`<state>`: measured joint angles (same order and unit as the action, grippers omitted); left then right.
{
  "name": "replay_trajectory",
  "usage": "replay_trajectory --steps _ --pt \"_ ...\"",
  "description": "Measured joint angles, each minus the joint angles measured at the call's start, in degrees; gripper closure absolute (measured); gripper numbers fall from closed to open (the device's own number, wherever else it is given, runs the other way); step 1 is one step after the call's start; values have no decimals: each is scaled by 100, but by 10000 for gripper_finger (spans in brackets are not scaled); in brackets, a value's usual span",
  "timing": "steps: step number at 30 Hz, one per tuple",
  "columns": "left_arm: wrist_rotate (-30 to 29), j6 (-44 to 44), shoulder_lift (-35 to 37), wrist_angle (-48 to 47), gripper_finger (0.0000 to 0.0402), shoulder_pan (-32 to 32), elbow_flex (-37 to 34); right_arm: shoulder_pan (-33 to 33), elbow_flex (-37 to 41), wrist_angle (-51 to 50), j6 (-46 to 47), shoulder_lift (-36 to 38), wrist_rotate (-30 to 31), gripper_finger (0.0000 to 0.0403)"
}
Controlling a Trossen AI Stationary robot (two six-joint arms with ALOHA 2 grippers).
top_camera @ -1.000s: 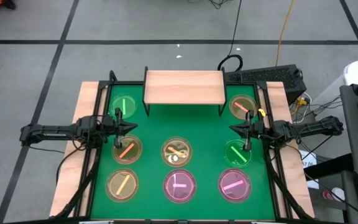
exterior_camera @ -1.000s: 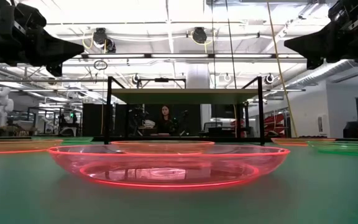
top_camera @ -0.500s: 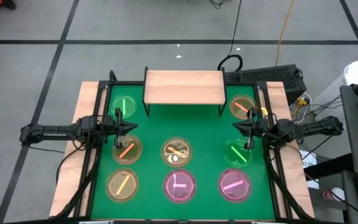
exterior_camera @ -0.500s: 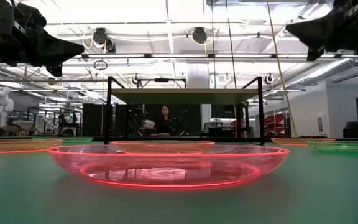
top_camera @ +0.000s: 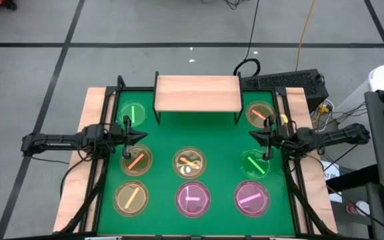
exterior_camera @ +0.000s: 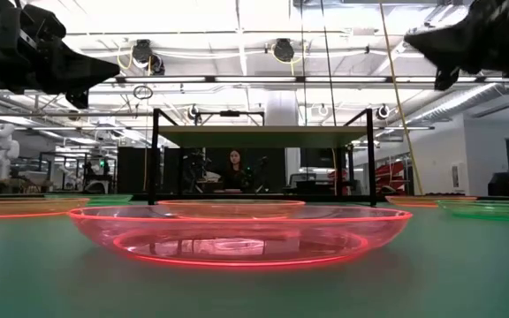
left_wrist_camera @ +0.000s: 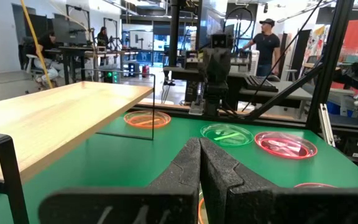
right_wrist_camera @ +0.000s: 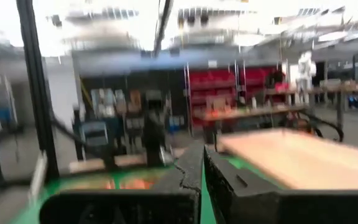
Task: Place and stack plates onto a shelf
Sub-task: Put the orange plate on the shelf
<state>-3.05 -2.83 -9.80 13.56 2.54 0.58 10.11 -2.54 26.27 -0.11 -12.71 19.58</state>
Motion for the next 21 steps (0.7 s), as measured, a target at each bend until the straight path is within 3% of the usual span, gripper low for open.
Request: replay_trajectory --steps 5,14,21 --pt "0 0 0 -2 398 1 0 0 -358 -169 -125 -892 15 401" --pt "0 0 -1 -2 398 0 0 9 -1136 -22 56 -3141 25 395" --pt "0 0 -1 -2 398 1 0 13 -2527 -1233 -234 -4626 90 358"
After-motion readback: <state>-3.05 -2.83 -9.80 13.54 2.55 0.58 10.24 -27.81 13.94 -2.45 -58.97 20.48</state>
